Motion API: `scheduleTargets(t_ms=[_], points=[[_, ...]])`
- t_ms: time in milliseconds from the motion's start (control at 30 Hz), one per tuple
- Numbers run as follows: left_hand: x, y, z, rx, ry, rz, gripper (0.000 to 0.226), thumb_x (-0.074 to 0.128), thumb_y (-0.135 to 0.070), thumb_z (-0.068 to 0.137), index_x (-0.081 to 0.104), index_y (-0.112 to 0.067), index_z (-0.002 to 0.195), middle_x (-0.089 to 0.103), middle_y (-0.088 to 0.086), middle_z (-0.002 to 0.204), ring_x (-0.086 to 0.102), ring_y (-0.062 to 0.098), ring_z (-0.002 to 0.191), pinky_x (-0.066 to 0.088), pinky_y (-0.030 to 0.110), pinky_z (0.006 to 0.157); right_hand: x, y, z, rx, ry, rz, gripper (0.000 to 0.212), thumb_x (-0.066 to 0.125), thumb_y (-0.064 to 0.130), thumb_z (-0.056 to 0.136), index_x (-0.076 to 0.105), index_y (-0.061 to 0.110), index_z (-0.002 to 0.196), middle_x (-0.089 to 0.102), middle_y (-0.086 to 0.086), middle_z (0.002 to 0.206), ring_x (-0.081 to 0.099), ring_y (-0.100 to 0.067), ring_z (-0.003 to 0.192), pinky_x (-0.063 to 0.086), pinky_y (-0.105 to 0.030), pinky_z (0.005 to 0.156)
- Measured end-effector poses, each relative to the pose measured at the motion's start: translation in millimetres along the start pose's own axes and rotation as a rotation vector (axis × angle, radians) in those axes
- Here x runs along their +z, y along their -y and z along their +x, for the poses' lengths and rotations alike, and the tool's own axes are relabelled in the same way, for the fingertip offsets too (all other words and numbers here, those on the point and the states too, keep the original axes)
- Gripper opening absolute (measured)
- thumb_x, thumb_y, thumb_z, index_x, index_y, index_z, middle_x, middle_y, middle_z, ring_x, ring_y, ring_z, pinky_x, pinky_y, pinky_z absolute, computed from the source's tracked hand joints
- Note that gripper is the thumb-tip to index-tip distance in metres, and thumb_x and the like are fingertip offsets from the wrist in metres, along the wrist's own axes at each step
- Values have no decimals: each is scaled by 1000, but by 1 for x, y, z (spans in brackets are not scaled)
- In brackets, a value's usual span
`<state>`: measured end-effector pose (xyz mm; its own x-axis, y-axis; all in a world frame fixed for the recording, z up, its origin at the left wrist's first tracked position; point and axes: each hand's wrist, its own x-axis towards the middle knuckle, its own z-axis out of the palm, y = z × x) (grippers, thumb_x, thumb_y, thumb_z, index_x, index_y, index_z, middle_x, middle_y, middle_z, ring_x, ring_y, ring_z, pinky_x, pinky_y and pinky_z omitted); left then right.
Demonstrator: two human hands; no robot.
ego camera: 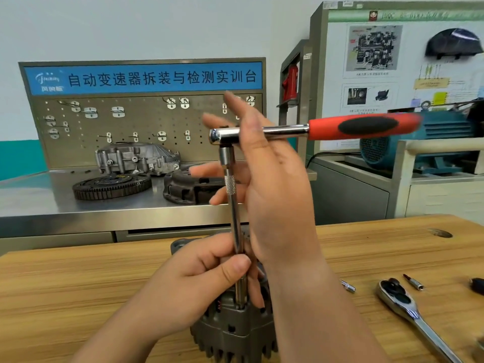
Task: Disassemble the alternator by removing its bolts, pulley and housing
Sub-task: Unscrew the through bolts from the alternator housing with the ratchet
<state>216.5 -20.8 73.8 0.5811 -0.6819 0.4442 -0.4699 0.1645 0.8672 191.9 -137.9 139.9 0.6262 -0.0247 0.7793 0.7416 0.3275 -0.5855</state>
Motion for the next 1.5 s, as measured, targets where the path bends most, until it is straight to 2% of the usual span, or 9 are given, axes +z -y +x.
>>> scheduleTargets(t_ms=[167,333,567,667,767,867,1033,1233,1500], points=[[0,2,0,10,-43,56,46,64,-56,82,65,-15,103,70,12,98,70,12,84,54,20,78,3,1,-1,-292,9,-185,37,51,3,96,58,18,129,67,7,103,66,-33,88,52,-28,61],[0,3,-1,-22,-42,1,51,61,-56,85,62,-7,101,72,12,84,69,14,80,53,21,74,2,0,1,-6,20,120,37,42,35,96,54,33,131,61,3,131,71,-18,67,49,-20,45],[1,1,0,-23,-10,3,42,56,-53,89,65,-12,94,73,8,80,69,14,76,50,19,73,-7,1,4,221,43,260,48,33,52,89,53,24,122,73,-3,110,67,-19,55,47,-20,40],[-1,4,-1,-11,-34,-3,45,61,-54,86,65,-10,96,73,9,83,70,15,78,52,20,73,-4,1,2,108,31,93,39,42,50,92,56,31,123,71,-4,115,70,-19,65,49,-21,44],[-1,5,0,-9,-65,30,51,64,-57,82,63,-12,106,73,13,94,70,13,85,53,21,77,-1,2,2,-164,6,-170,36,48,23,98,55,24,133,68,-1,109,70,-23,78,52,-23,52],[1,4,0,5,-77,35,45,65,-57,81,68,-18,101,75,4,92,71,11,83,53,20,76,1,0,1,-273,29,-218,38,50,6,96,56,18,132,64,20,104,67,-26,94,54,-28,71],[1,3,-1,-13,-83,4,53,66,-57,80,64,-9,105,71,19,92,71,19,82,55,24,75,3,-1,1,-2,67,112,34,40,35,96,53,39,128,59,2,134,70,-20,72,51,-19,46],[2,-2,-2,-5,-35,9,41,59,-53,86,68,-14,93,74,0,84,69,6,79,51,14,70,0,-4,2,222,142,308,61,33,57,86,48,20,132,73,-4,105,67,-19,59,49,-20,43],[1,5,1,-15,-75,89,43,61,-47,86,62,-9,106,70,21,95,68,17,84,53,23,80,1,-2,1,-271,-63,-190,28,51,18,95,62,25,121,66,10,109,69,-19,81,53,-27,62]])
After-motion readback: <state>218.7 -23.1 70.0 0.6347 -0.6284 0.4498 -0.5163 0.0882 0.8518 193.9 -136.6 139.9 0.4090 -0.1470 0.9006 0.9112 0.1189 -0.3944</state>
